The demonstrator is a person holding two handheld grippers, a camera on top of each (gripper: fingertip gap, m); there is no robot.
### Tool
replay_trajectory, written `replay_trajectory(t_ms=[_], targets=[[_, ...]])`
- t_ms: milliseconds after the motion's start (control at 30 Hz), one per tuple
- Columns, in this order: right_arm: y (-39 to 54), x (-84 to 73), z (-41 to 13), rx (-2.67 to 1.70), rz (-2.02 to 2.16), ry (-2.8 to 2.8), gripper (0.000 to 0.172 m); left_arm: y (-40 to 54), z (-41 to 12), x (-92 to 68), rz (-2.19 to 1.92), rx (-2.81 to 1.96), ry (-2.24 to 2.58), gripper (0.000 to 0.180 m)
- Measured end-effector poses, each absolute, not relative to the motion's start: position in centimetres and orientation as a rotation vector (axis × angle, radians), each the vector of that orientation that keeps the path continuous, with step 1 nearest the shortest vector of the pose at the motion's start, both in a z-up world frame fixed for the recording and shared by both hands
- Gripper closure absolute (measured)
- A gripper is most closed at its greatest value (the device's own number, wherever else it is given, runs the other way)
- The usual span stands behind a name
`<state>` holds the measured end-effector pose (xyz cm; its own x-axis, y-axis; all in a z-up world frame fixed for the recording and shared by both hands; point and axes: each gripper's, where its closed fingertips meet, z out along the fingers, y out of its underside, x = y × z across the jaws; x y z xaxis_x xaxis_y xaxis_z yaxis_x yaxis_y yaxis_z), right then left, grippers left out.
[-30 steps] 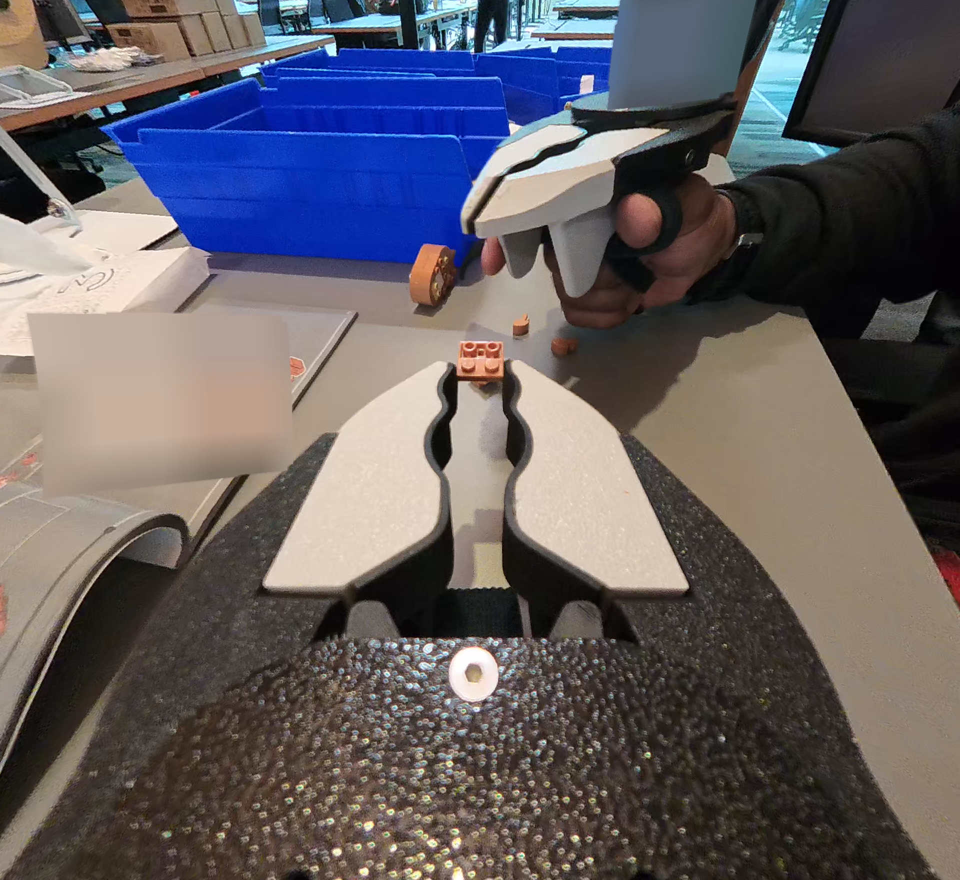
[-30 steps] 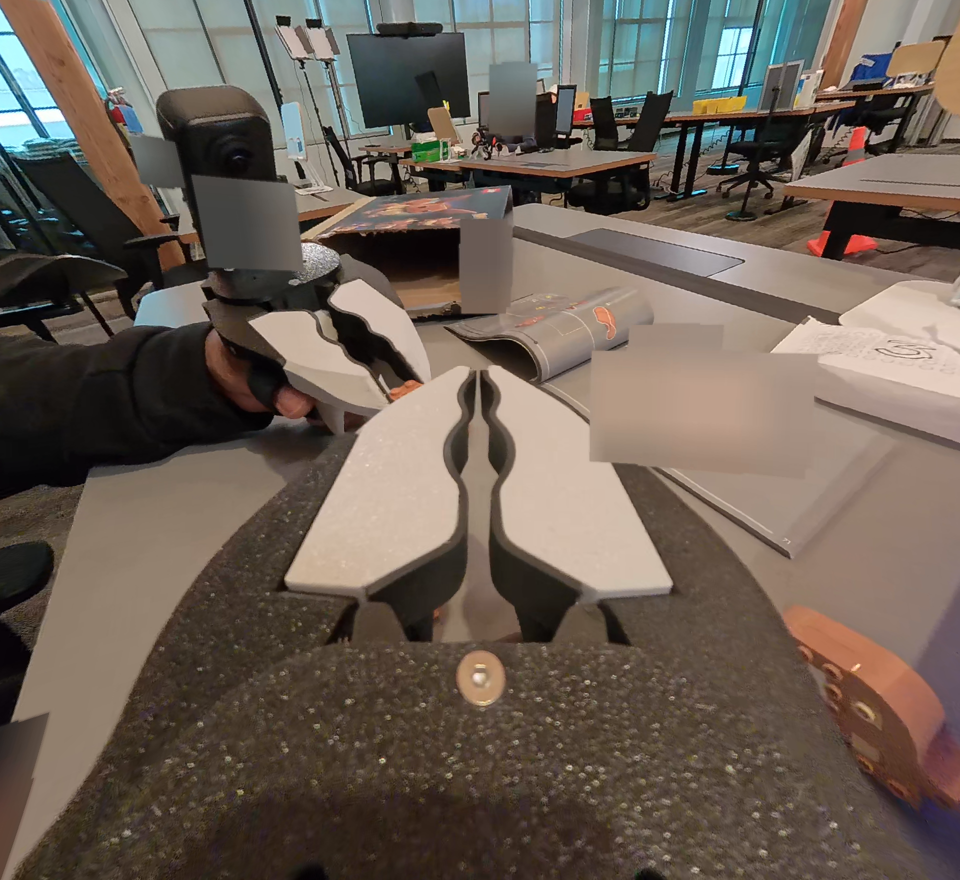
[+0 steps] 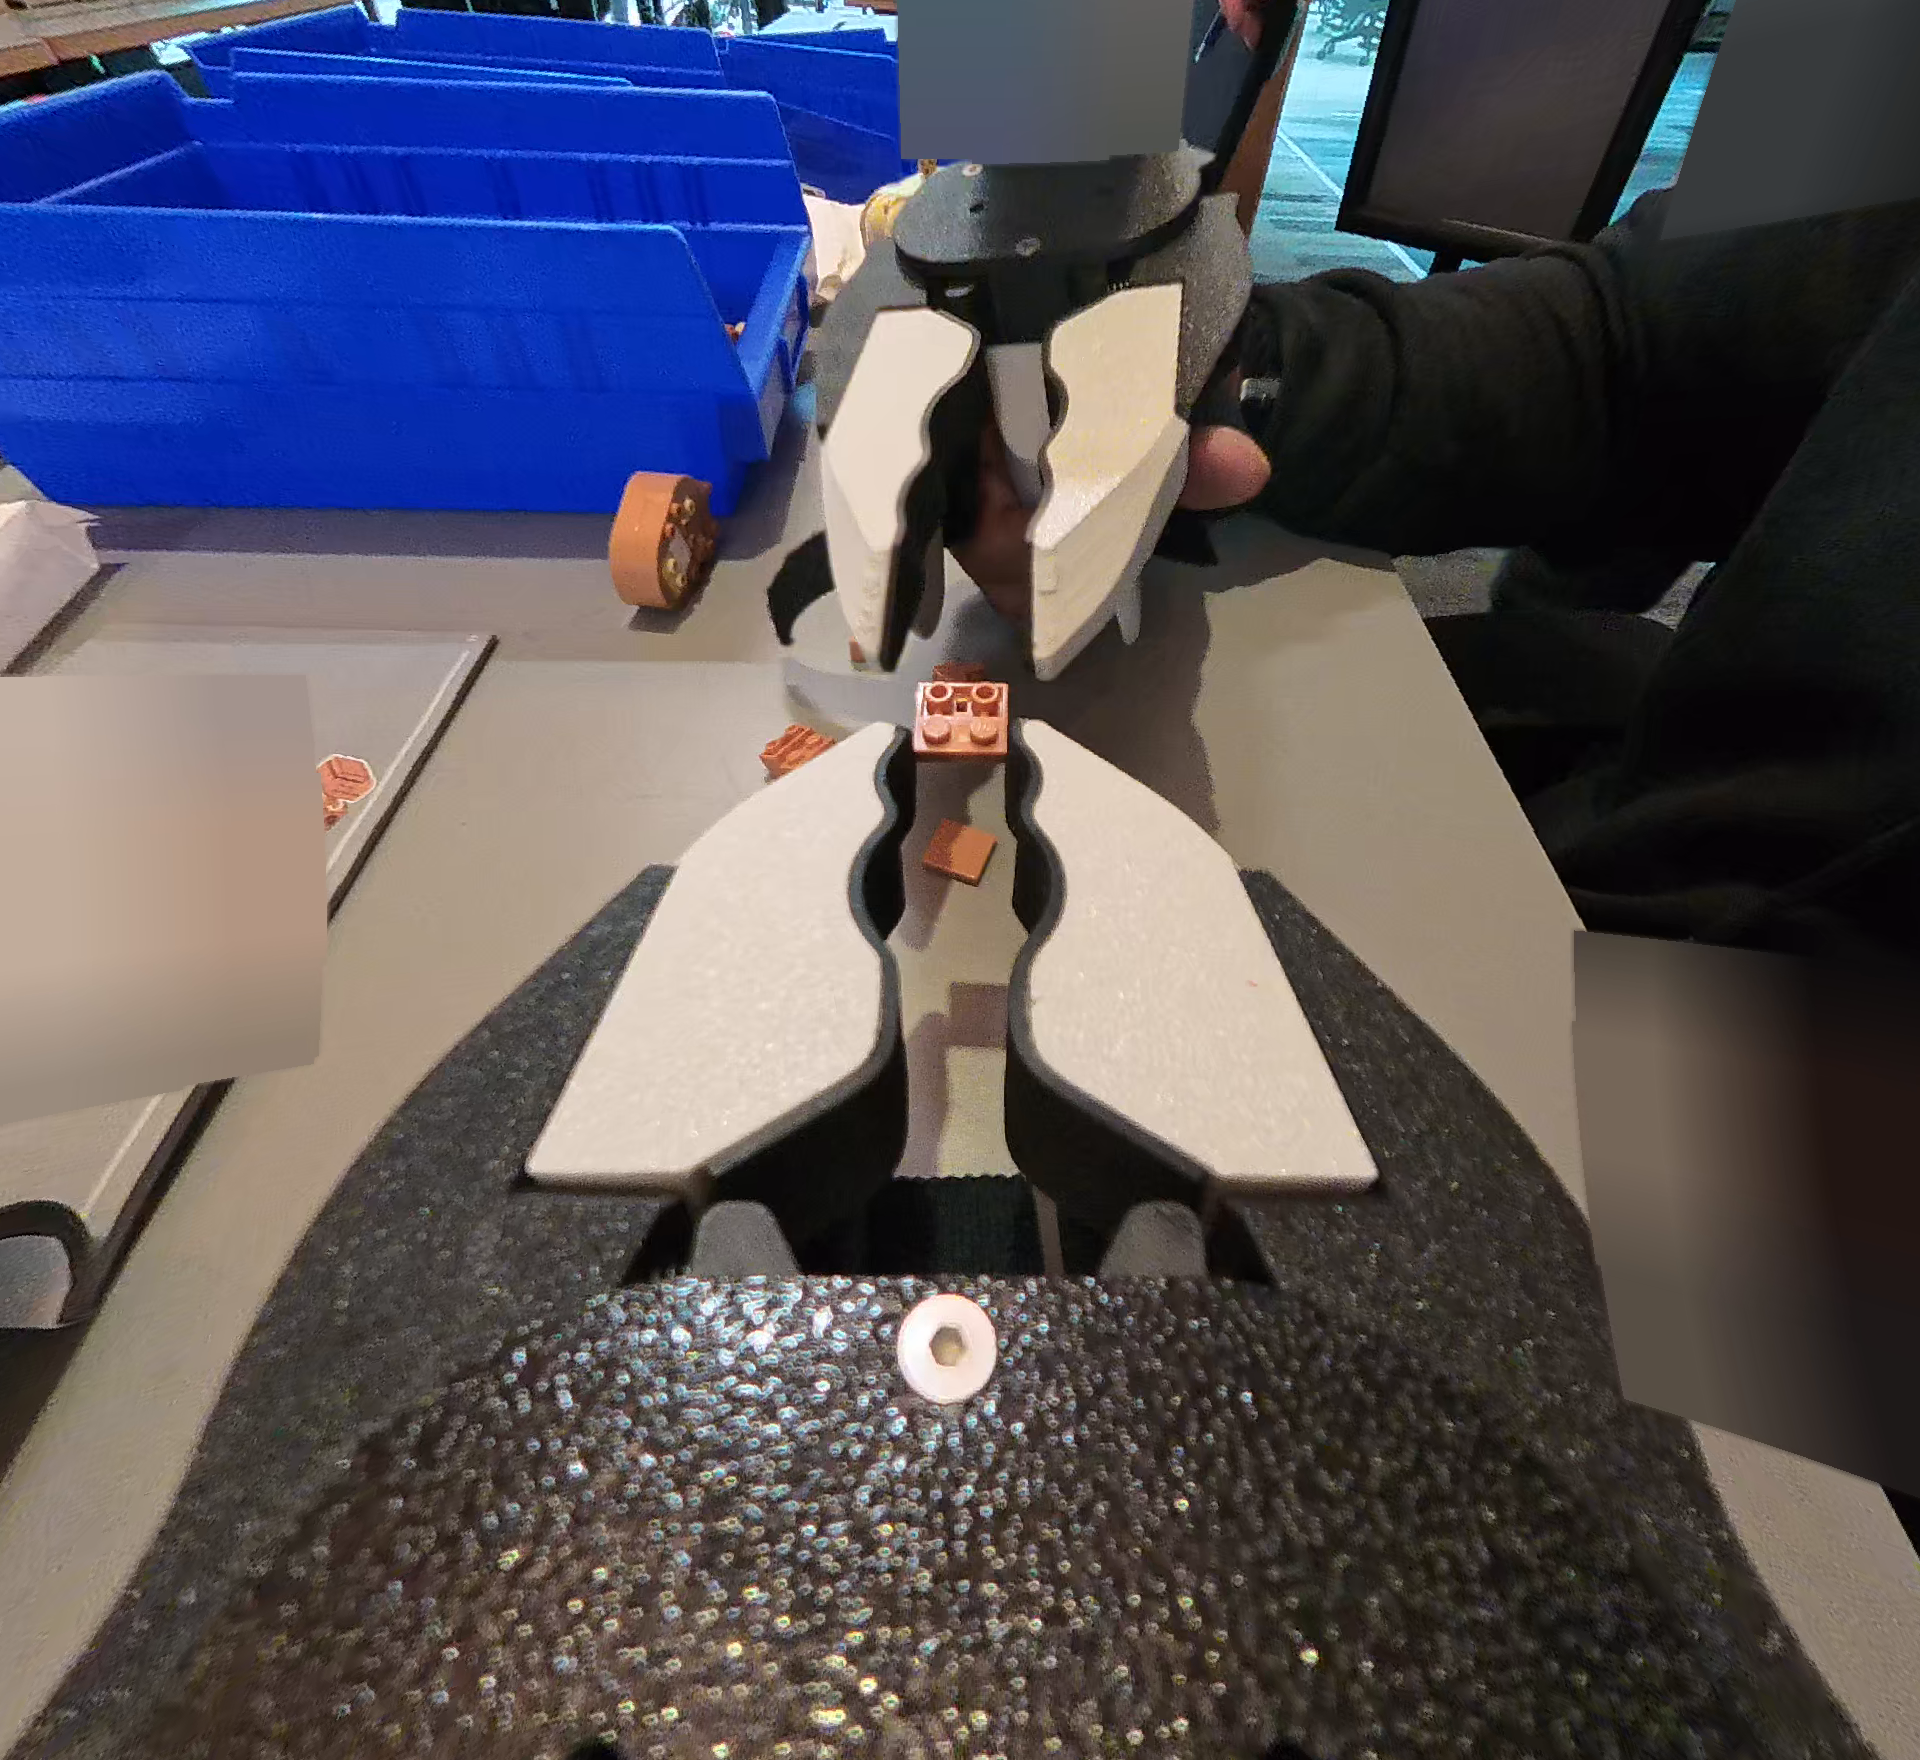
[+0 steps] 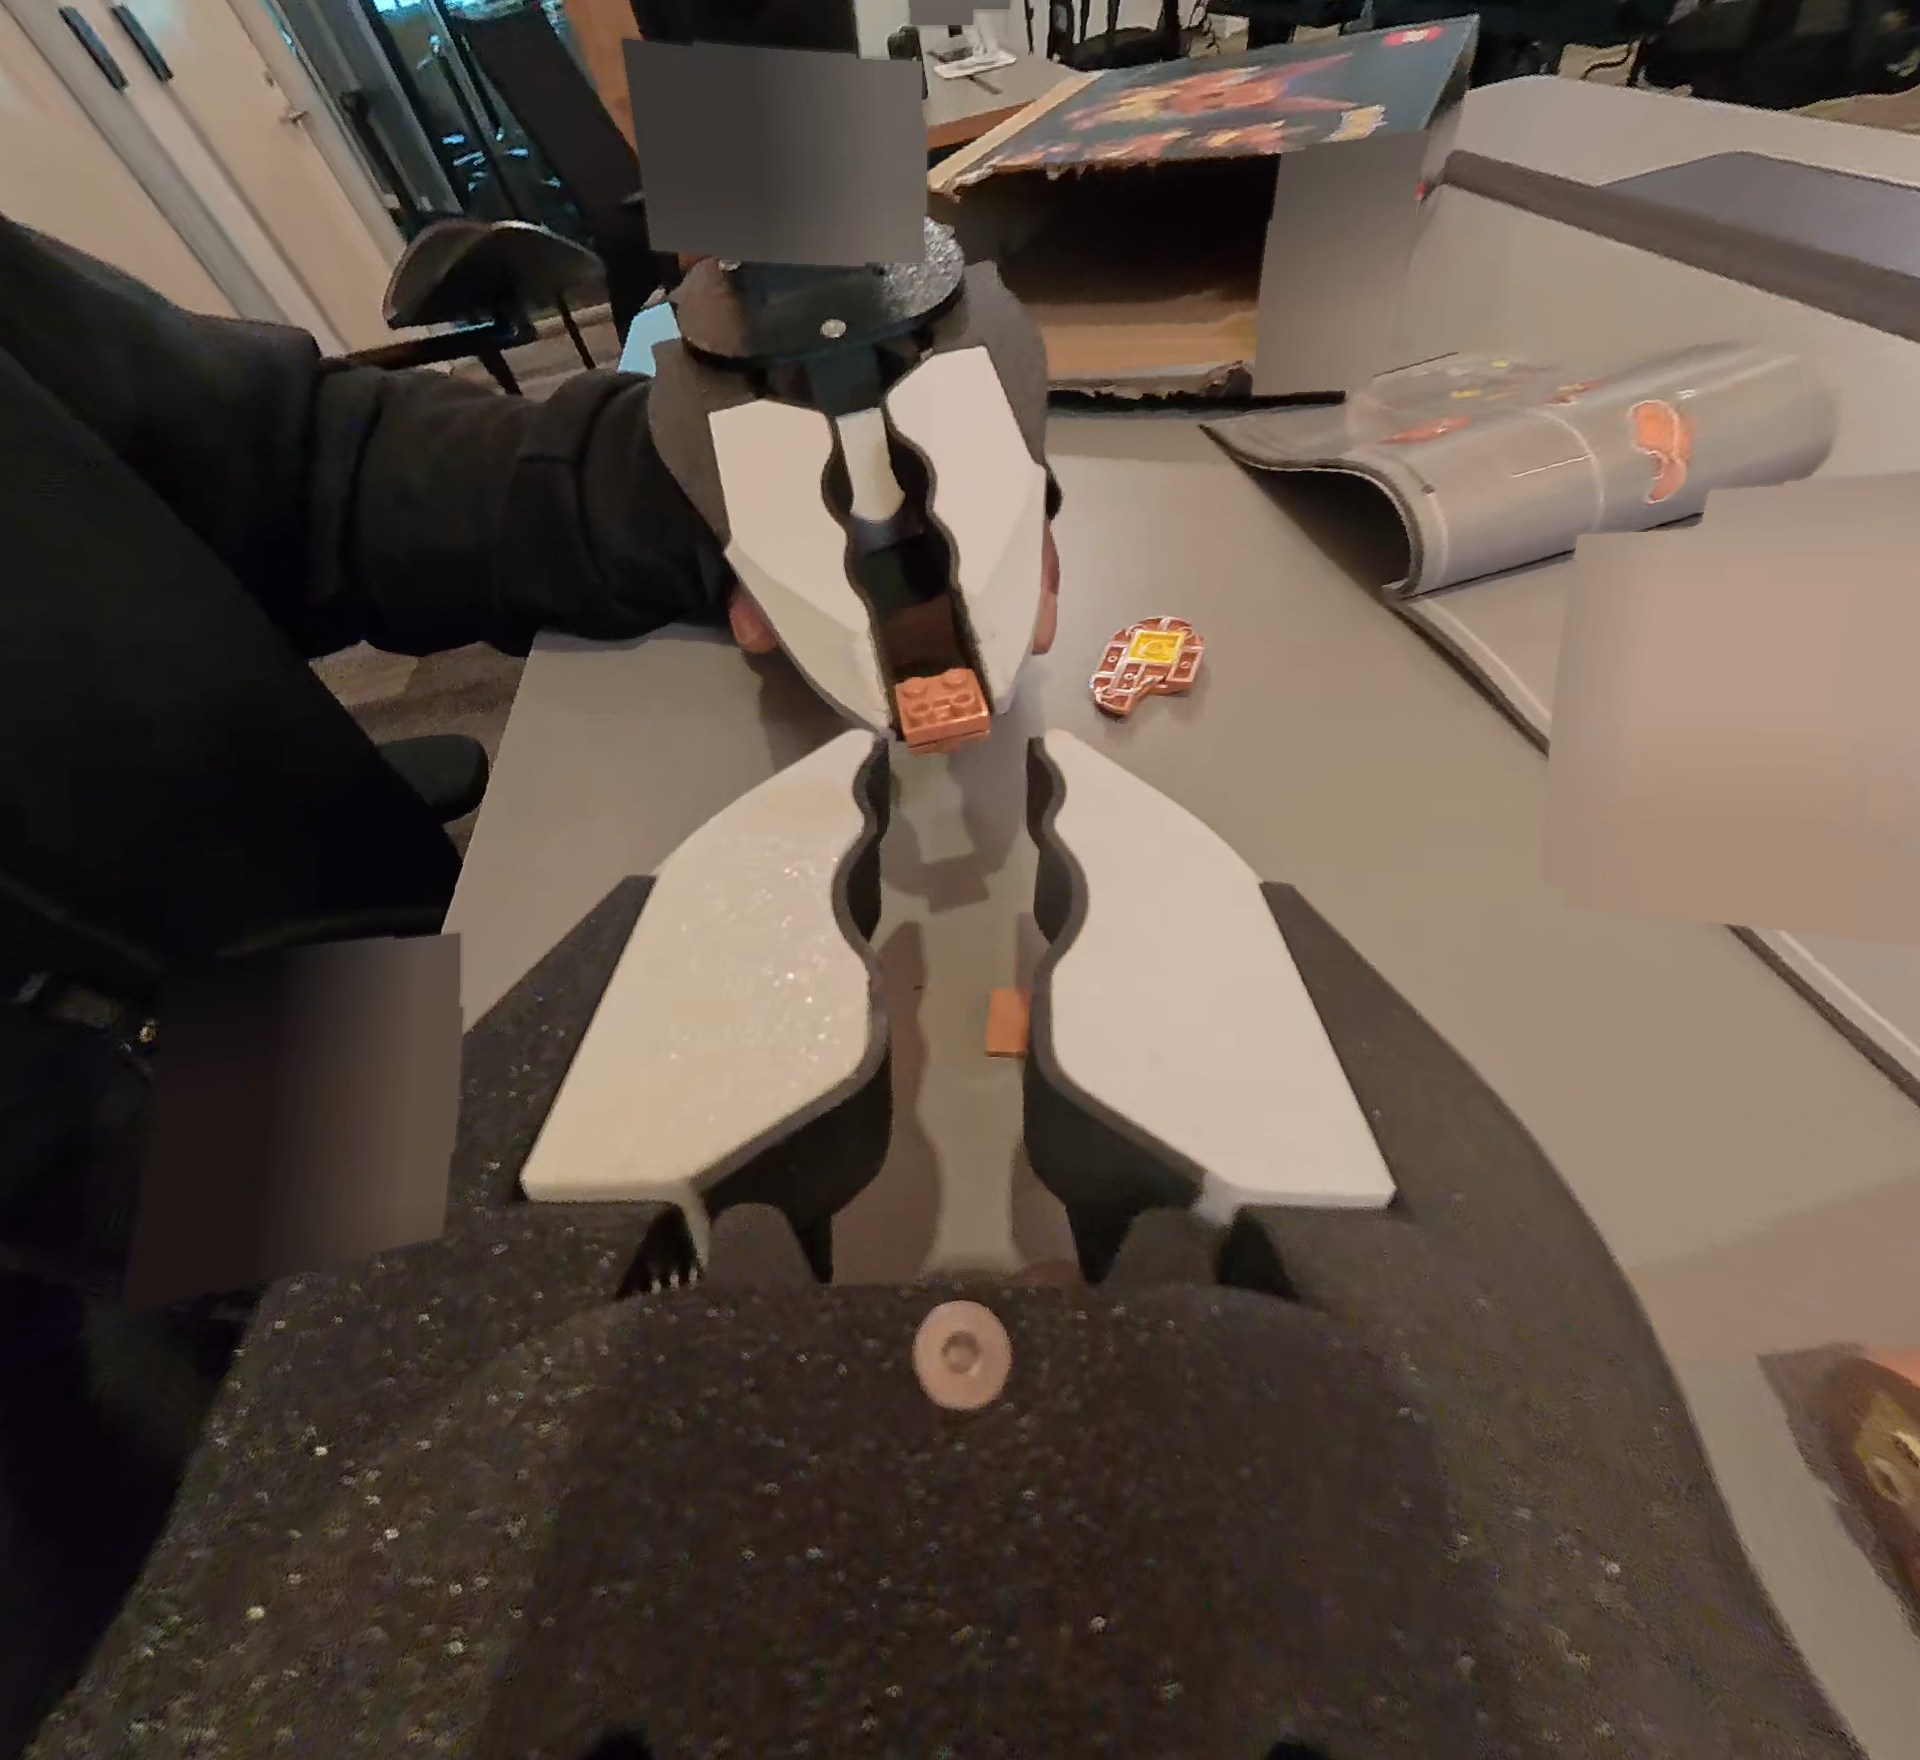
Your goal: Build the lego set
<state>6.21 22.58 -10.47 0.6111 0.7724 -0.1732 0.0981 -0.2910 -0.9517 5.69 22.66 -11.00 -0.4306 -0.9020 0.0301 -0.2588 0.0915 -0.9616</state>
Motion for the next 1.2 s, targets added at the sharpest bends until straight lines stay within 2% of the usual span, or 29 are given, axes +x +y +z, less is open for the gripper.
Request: replay_trajectory(t_ms=[300,700,800,967,1067,1200], targets=[[22.1,5.3,-11.2,-1.777,0.793,-0.767,0.155,21.8,-11.4,5.6,-1.385,-1.129,1.835,0.164],[22.6,5.3,-11.1,-1.779,0.754,-0.724,0.155,22.1,-11.5,5.6,-1.374,-1.153,1.820,0.164],[23.1,6.2,-9.5,-1.769,0.702,-0.549,0.151,22.4,-11.3,5.6,-1.374,-1.167,1.789,0.164],[22.3,9.9,-6.5,-1.641,0.419,-0.224,0.161,23.1,-11.3,5.4,-1.358,-1.189,1.763,0.164],[21.7,11.9,-6.7,-1.612,0.276,-0.057,0.172,23.4,-11.3,5.6,-1.351,-1.208,1.757,0.164],[21.3,13.9,-8.0,-1.621,0.220,0.114,0.172,23.5,-11.5,5.7,-1.335,-1.219,1.753,0.164]])
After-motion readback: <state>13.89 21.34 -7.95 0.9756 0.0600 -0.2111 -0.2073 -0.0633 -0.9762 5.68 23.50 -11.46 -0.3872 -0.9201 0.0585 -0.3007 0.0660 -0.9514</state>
